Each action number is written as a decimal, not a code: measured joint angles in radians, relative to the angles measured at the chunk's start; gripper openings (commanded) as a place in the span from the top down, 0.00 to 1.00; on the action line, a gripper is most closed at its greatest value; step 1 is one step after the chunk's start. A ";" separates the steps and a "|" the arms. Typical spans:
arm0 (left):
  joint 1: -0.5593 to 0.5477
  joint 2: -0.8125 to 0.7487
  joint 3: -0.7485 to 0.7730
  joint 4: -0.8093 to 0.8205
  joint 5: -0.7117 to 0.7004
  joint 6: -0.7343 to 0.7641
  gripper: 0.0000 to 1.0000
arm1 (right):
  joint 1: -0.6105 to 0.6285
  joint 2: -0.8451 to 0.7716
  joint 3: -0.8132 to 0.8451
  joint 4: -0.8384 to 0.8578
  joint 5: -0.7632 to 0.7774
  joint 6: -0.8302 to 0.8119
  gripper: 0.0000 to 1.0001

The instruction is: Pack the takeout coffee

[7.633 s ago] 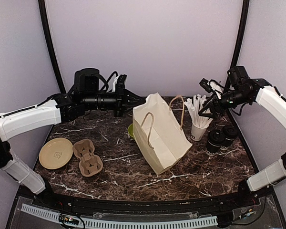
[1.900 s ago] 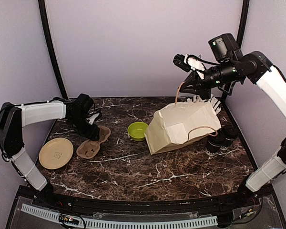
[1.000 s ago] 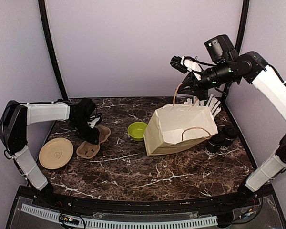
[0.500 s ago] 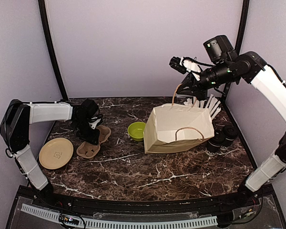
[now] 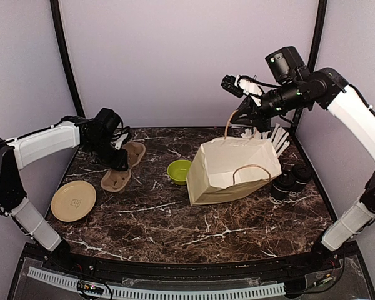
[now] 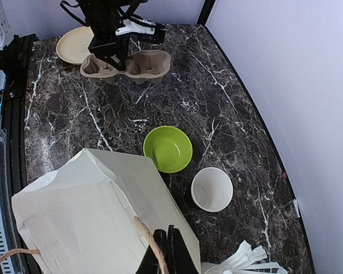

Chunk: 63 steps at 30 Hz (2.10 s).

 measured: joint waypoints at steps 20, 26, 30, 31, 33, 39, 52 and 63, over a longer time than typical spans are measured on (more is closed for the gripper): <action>-0.034 -0.270 0.212 0.187 0.346 0.038 0.73 | -0.001 0.050 0.051 0.006 -0.042 0.011 1.00; -0.066 -0.296 0.325 0.306 0.471 0.041 0.73 | 0.001 0.065 0.075 -0.017 -0.118 0.030 1.00; -0.080 -0.297 0.366 0.359 0.526 0.038 0.74 | 0.002 0.092 0.113 -0.019 -0.148 0.070 1.00; -0.082 -0.297 0.373 0.364 0.536 0.034 0.74 | 0.002 0.106 0.133 -0.017 -0.149 0.084 1.00; -0.085 -0.297 0.378 0.377 0.547 0.029 0.74 | 0.002 0.137 0.174 -0.013 -0.151 0.110 1.00; -0.118 -0.297 0.378 0.406 0.591 0.012 0.74 | 0.002 0.217 0.225 0.010 -0.187 0.183 1.00; -0.177 -0.285 0.389 0.407 0.628 0.029 0.74 | 0.003 0.244 0.213 -0.011 -0.267 0.178 0.72; -0.286 -0.290 0.369 0.441 0.654 0.037 0.74 | 0.003 0.245 0.221 -0.051 -0.291 0.127 1.00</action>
